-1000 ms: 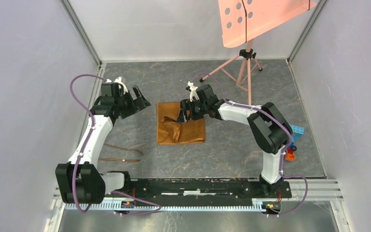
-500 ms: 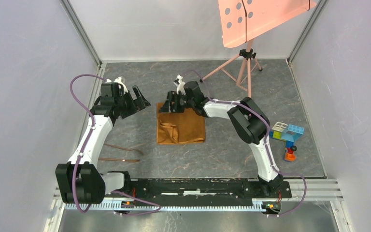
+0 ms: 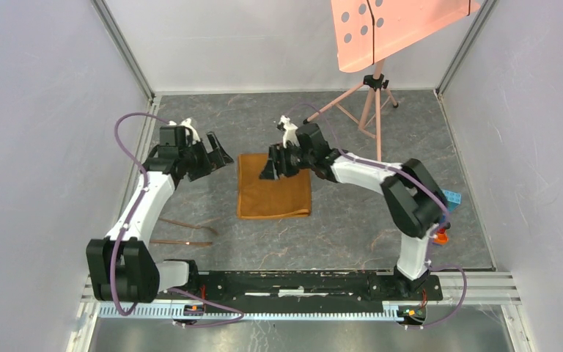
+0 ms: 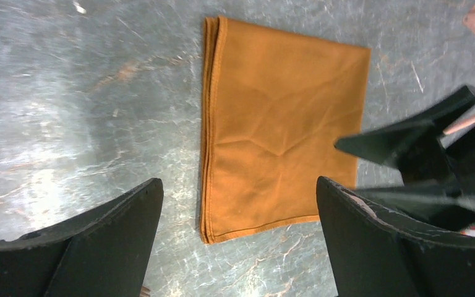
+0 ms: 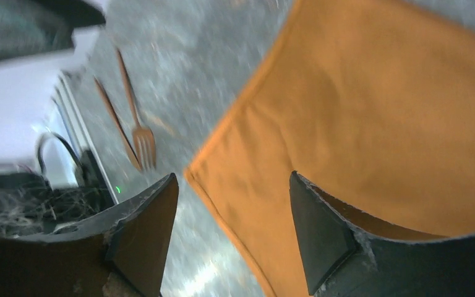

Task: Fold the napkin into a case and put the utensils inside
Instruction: Smooth out the square-folded napkin at the center of the board, then move the square-folded napkin to the center of the board.

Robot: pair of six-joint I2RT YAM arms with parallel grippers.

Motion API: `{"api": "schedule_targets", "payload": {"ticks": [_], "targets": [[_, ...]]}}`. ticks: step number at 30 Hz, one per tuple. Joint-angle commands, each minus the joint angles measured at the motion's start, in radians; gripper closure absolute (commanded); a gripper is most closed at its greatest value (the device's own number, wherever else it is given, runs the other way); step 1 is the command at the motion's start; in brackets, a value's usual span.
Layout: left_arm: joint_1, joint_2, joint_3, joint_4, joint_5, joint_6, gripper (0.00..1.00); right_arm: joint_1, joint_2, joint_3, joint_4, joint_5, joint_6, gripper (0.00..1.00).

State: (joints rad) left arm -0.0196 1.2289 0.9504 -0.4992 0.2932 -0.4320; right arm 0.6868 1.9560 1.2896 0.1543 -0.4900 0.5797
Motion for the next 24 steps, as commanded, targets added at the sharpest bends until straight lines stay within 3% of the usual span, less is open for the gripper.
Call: {"api": "schedule_targets", "payload": {"ticks": [1,9,14,17,24], "targets": [[-0.085,0.082,0.021,0.004,0.034,-0.003,0.03,-0.005,-0.212,-0.172,-0.194,0.020,-0.245,0.31],[-0.178,0.158,-0.024,0.012,-0.039,-0.089,0.13,-0.021,-0.345,-0.412,-0.179,0.029,-0.300,0.45],[-0.182,0.147,-0.031,0.084,0.077,-0.129,0.12,-0.037,-0.313,-0.445,-0.133,0.021,-0.322,0.56],[-0.181,0.235,0.020,0.129,0.140,-0.171,0.14,-0.041,-0.301,-0.461,-0.152,0.062,-0.349,0.57],[-0.177,0.487,0.230,0.201,0.114,-0.250,0.16,-0.041,-0.343,-0.527,-0.130,0.052,-0.321,0.57]]}}
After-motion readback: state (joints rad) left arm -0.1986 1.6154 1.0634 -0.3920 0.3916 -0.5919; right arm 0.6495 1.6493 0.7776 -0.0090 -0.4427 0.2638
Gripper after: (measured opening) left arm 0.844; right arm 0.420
